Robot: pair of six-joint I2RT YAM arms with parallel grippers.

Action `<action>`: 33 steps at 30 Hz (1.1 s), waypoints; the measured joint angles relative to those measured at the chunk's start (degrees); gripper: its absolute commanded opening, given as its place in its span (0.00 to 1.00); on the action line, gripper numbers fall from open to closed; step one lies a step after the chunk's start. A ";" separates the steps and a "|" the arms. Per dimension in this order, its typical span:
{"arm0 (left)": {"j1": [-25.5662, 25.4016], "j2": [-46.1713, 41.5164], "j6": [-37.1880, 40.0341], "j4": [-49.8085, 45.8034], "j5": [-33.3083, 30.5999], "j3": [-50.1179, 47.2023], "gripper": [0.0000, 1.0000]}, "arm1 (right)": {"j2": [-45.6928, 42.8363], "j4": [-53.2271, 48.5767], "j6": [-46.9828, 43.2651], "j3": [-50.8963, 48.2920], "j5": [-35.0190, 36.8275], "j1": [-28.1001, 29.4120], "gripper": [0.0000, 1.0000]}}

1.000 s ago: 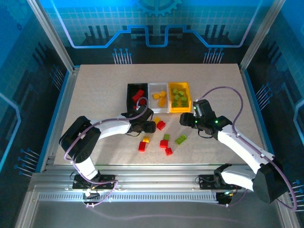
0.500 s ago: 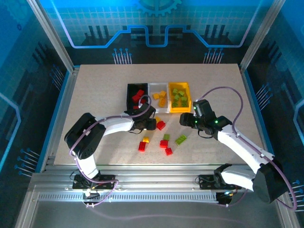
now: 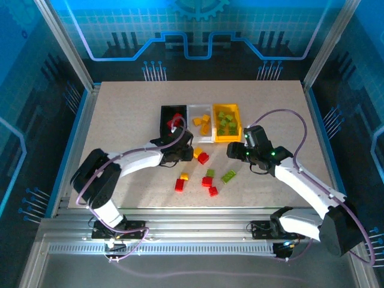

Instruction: Sort the legos into containers by color

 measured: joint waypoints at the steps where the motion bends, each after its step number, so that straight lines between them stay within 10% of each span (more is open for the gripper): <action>1: -0.37 -1.09 0.00 -0.76 0.00 0.50 0.33 | 0.00 0.13 0.00 -0.09 0.00 0.00 0.71; 13: 2.32 13.81 0.22 -4.46 -1.29 26.62 0.34 | 0.61 0.39 0.02 -1.42 0.04 0.00 0.71; 25: 3.30 24.98 0.33 -10.19 -1.70 38.18 0.74 | 0.59 -0.26 -0.42 -1.42 -0.42 0.02 0.72; 33: 1.66 8.48 -1.27 -6.25 2.03 26.62 0.99 | 8.13 0.44 -4.90 1.57 -3.23 6.43 0.75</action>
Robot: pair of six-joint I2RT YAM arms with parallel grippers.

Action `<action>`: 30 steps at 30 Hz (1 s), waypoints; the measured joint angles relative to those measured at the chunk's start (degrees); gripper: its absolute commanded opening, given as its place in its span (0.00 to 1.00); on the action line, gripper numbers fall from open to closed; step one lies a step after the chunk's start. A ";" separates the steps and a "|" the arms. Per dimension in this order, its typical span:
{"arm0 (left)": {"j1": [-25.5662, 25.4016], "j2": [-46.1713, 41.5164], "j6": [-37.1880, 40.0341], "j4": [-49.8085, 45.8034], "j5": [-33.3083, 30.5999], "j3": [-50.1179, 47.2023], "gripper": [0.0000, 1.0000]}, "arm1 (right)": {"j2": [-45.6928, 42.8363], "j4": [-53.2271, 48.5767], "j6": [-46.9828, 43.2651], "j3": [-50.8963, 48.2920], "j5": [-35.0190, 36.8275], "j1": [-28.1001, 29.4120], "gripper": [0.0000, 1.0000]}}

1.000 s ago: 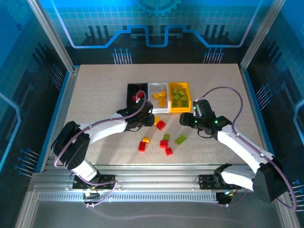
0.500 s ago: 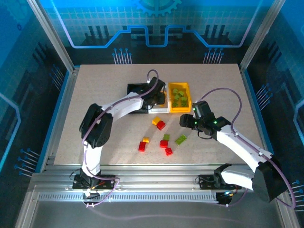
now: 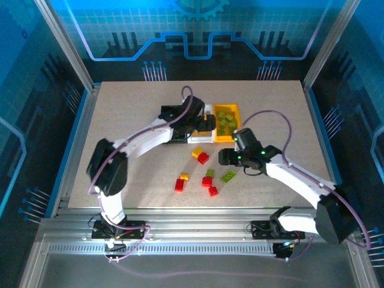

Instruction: Sort the legos into containers by color

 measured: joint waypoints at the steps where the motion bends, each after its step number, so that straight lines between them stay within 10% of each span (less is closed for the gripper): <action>1: -0.39 -2.95 -0.26 0.44 0.37 -1.99 0.99 | 2.03 0.15 -0.55 0.98 -0.04 1.31 0.76; 17: 3.39 -36.15 -6.45 -0.17 -0.13 -39.87 0.99 | 28.89 1.29 -7.65 17.92 3.32 8.15 0.72; 30: 6.71 -39.06 -10.75 -2.27 -0.57 -44.17 0.99 | 33.29 1.51 -10.27 21.09 3.23 8.20 0.39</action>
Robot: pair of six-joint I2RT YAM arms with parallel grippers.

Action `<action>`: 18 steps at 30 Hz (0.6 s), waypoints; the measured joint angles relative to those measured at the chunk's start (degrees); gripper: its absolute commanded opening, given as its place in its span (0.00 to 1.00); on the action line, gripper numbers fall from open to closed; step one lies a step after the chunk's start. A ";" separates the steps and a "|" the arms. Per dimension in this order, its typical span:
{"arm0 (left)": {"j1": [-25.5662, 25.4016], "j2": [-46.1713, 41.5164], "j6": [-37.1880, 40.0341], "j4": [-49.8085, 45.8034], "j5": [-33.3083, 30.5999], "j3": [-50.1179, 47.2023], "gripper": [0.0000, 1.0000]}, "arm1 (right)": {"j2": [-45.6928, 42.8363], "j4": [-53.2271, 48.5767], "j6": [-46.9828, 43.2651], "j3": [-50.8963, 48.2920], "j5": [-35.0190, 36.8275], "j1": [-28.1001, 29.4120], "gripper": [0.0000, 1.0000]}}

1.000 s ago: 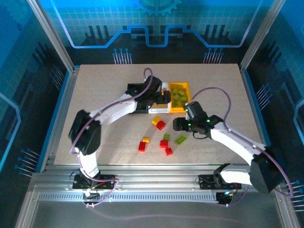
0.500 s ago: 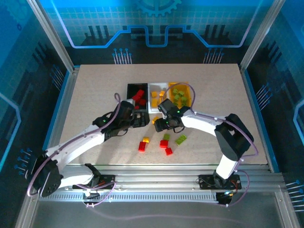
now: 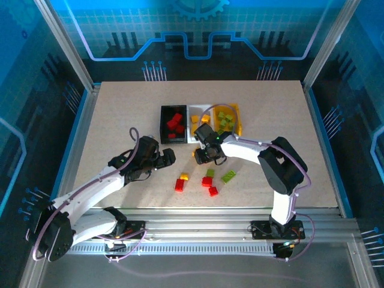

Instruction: Sort the legos into containers by color

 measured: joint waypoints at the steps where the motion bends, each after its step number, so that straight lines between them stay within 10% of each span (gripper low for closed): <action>1: 0.04 -0.02 -0.02 0.00 -0.02 0.00 0.99 | -0.11 -0.07 -0.09 -0.02 -0.07 0.00 0.38; 10: 0.39 -4.13 0.02 -1.01 -1.16 -1.62 0.99 | -9.25 -2.12 0.33 0.68 -2.25 2.08 0.37; 18: 0.42 -8.63 -0.02 -2.78 -1.66 -4.39 0.99 | -0.24 -1.66 3.10 21.75 -2.75 2.34 0.38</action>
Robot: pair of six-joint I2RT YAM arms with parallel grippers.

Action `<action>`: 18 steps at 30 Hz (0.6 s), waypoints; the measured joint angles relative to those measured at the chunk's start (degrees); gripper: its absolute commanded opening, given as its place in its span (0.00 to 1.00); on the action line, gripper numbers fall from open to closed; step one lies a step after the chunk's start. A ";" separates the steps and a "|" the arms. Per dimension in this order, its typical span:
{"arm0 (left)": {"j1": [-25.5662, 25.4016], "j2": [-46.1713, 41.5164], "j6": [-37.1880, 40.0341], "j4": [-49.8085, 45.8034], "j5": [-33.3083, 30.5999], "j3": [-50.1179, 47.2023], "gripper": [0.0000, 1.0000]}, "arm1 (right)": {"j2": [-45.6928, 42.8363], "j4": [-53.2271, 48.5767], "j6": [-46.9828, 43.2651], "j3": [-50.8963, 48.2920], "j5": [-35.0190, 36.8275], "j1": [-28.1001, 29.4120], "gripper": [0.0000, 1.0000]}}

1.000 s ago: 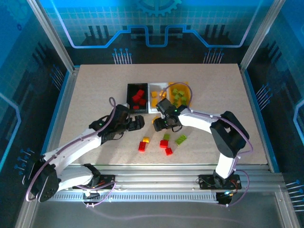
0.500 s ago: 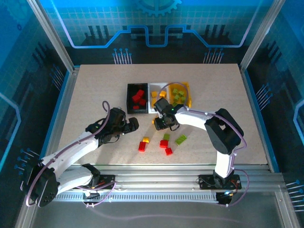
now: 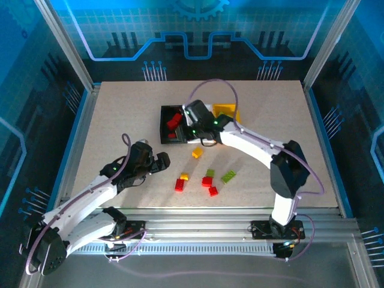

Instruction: Sort the legos into containers by color

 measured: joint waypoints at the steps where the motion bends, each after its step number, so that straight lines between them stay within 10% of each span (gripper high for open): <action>1: 0.02 -0.42 0.00 0.00 0.09 -0.48 0.99 | 2.58 -0.11 0.48 3.21 0.37 0.00 0.38; 18: 0.11 0.00 0.70 0.42 5.95 -2.16 0.99 | 31.19 -10.91 4.11 38.66 5.77 -0.09 0.65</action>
